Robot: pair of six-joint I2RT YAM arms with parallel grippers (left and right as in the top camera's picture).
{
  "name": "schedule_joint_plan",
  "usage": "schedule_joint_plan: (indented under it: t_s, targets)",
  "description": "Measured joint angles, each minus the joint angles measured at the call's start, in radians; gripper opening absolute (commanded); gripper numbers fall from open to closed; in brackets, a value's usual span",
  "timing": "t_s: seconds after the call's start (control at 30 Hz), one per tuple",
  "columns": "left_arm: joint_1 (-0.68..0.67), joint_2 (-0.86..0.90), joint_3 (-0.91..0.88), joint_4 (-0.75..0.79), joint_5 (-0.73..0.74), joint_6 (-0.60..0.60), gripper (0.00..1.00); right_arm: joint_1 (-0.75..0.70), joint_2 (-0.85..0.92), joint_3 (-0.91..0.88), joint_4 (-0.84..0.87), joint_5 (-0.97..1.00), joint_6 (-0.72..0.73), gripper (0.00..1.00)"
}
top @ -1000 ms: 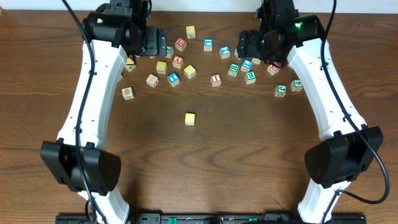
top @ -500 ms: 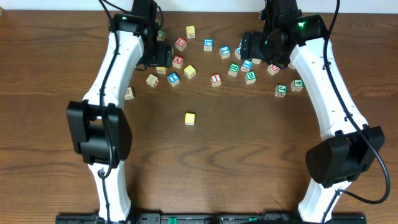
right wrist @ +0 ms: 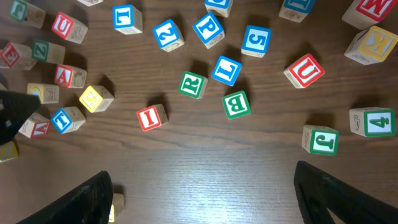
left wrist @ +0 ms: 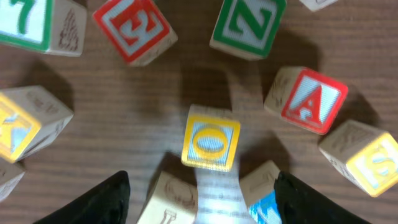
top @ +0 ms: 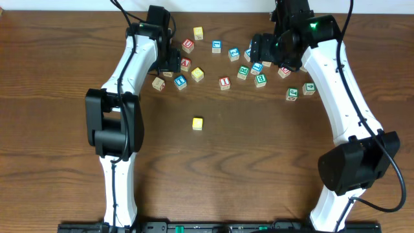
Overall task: Spell out CORL
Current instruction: 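Move left gripper over the yellow O block and lower, then close left gripper on the yellow O block and lift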
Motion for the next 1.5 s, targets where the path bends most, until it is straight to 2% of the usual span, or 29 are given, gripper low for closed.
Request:
schedule_joint_plan:
  t_s: [0.37, 0.57, 0.63, 0.77, 1.27, 1.5]
  targets:
    - [0.0, 0.032, 0.0, 0.06, 0.0, 0.0, 0.7, 0.0, 0.0, 0.0, -0.003, 0.0, 0.0, 0.88]
    - [0.0, 0.072, 0.0, 0.058, 0.0, -0.002, 0.63, 0.0, 0.0, 0.0, -0.005, 0.0, 0.0, 0.89]
    - [0.0, 0.077, 0.0, 0.059, 0.0, -0.001, 0.59, 0.0, 0.0, 0.0, -0.005, 0.0, 0.0, 0.89]
    - [0.0, 0.078, 0.0, 0.061, 0.002, -0.007, 0.39, 0.0, 0.0, 0.0, -0.005, 0.003, 0.0, 0.9]
    - [0.0, 0.072, 0.0, 0.059, 0.003, -0.001, 0.38, 0.0, 0.0, 0.0, -0.005, 0.003, -0.005, 0.91]
    - [0.0, -0.053, -0.002, 0.002, 0.003, 0.003, 0.34, 0.0, 0.0, 0.0, -0.006, 0.004, -0.005, 0.91]
